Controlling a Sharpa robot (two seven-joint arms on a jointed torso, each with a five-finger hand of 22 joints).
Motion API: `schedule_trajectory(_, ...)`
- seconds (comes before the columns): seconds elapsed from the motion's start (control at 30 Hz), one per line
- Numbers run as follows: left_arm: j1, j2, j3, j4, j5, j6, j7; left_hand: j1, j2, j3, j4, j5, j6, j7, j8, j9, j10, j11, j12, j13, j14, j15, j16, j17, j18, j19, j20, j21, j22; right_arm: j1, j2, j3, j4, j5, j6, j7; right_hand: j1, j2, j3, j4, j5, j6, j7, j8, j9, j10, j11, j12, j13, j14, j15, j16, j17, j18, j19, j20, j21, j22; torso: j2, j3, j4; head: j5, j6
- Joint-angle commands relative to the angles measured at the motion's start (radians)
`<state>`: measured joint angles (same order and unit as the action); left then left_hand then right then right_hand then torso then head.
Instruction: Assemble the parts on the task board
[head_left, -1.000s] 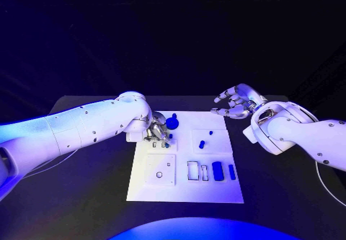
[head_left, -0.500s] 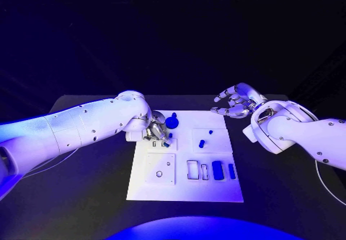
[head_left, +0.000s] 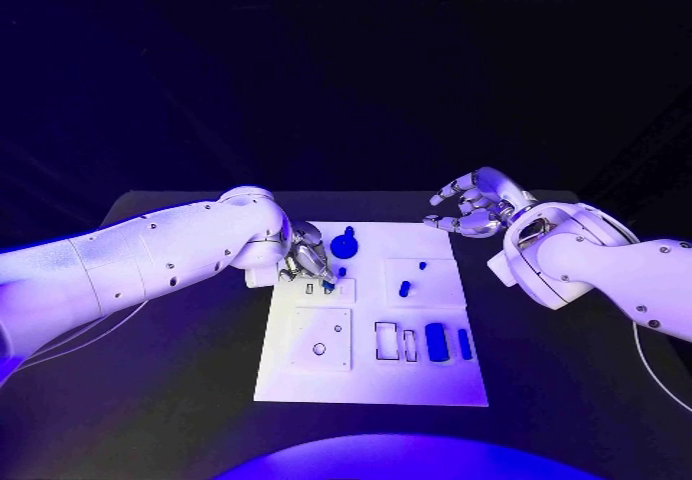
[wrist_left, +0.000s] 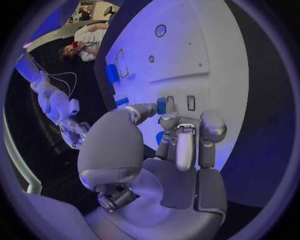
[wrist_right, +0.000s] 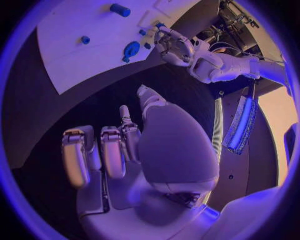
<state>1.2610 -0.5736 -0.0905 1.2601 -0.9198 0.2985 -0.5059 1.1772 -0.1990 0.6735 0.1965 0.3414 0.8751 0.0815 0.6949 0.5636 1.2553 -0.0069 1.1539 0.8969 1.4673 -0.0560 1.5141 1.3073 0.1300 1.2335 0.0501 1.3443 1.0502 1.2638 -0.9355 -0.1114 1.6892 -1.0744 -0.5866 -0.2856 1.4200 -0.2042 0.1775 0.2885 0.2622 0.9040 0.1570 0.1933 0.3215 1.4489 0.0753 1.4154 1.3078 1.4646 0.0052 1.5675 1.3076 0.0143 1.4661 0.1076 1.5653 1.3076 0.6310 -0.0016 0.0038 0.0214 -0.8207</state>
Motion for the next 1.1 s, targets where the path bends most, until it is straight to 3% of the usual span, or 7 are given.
schedule_trajectory(0.03,0.000,-0.008,0.001,0.018,0.052,-0.092,0.025,-0.014,-0.001,0.196,-0.202,0.018,0.022,-0.012,0.001,0.098,0.011,-0.001,0.006,0.006,0.069,-0.009,0.006,0.142,-0.021,0.010,-0.002,0.008,0.008,0.000,-0.002,0.000,0.000,-0.004,0.009,0.004,0.002,0.002,0.006,0.000,0.004,0.009,0.000,0.005,0.000,-0.004,-0.002,-0.003,0.137,0.101,-0.006,-0.007,0.240,-0.013,0.103,-0.005,0.002,0.261,0.000,-0.0003,0.0003,0.004,0.000)
schedule_trajectory(0.23,-0.001,-0.024,0.000,0.049,0.018,-0.156,0.016,-0.028,-0.013,0.201,-0.216,0.079,0.043,-0.019,-0.001,0.104,0.037,-0.008,0.018,0.032,0.072,-0.016,0.009,0.147,-0.028,0.036,-0.008,0.029,0.046,0.000,-0.005,0.000,0.001,-0.004,0.008,0.004,0.002,0.002,0.007,0.000,0.006,0.009,0.000,0.005,0.000,-0.004,-0.002,-0.002,0.137,0.101,-0.006,-0.007,0.241,-0.013,0.103,-0.005,0.001,0.261,0.001,0.0006,-0.0002,0.007,0.000)
schedule_trajectory(0.37,-0.003,-0.029,-0.001,0.065,-0.019,-0.175,0.009,-0.033,-0.016,0.203,-0.220,0.099,0.049,-0.022,-0.002,0.106,0.042,-0.010,0.020,0.037,0.072,-0.018,0.008,0.146,-0.030,0.043,-0.011,0.035,0.057,0.000,-0.004,0.000,0.001,-0.004,0.008,0.003,0.002,0.002,0.007,0.000,0.006,0.009,0.000,0.005,0.000,-0.004,-0.002,-0.002,0.137,0.101,-0.006,-0.007,0.241,-0.013,0.103,-0.005,0.001,0.261,0.001,0.0012,0.0004,0.009,-0.003)
schedule_trajectory(0.67,-0.015,-0.034,-0.005,0.086,-0.087,-0.196,0.002,-0.039,-0.020,0.205,-0.225,0.124,0.057,-0.025,-0.001,0.110,0.054,-0.013,0.027,0.050,0.073,-0.021,0.010,0.151,-0.034,0.056,-0.013,0.046,0.077,0.000,-0.002,0.000,-0.002,-0.004,0.009,0.004,0.001,0.001,0.008,0.001,0.010,0.009,0.000,0.005,0.000,-0.008,-0.002,-0.008,0.133,0.099,-0.006,-0.009,0.234,-0.012,0.101,-0.005,-0.002,0.259,0.001,0.0001,0.0005,0.014,-0.008)
schedule_trajectory(0.9,-0.024,-0.036,-0.012,0.093,-0.108,-0.194,-0.002,-0.052,-0.025,0.208,-0.229,0.172,0.065,-0.030,0.004,0.119,0.067,-0.018,0.037,0.067,0.077,-0.025,0.014,0.160,-0.037,0.064,-0.018,0.055,0.092,0.000,-0.001,0.000,-0.004,-0.004,0.010,0.006,0.001,0.001,0.008,0.000,0.010,0.009,0.000,0.006,0.000,-0.010,-0.002,-0.010,0.131,0.098,-0.006,-0.012,0.228,-0.011,0.098,-0.005,-0.008,0.256,0.001,-0.0008,-0.0007,0.018,-0.014)
schedule_trajectory(1.1,-0.029,-0.041,-0.016,0.095,-0.120,-0.177,-0.007,-0.057,-0.025,0.210,-0.231,0.188,0.067,-0.031,0.006,0.123,0.070,-0.019,0.039,0.072,0.078,-0.027,0.016,0.165,-0.037,0.065,-0.019,0.057,0.095,-0.001,-0.002,0.000,-0.005,-0.004,0.010,0.006,0.001,0.001,0.008,0.000,0.011,0.009,0.000,0.006,0.000,-0.012,-0.002,-0.012,0.129,0.097,-0.006,-0.014,0.224,-0.010,0.096,-0.005,-0.013,0.253,0.001,-0.0005,-0.0013,0.020,-0.016)
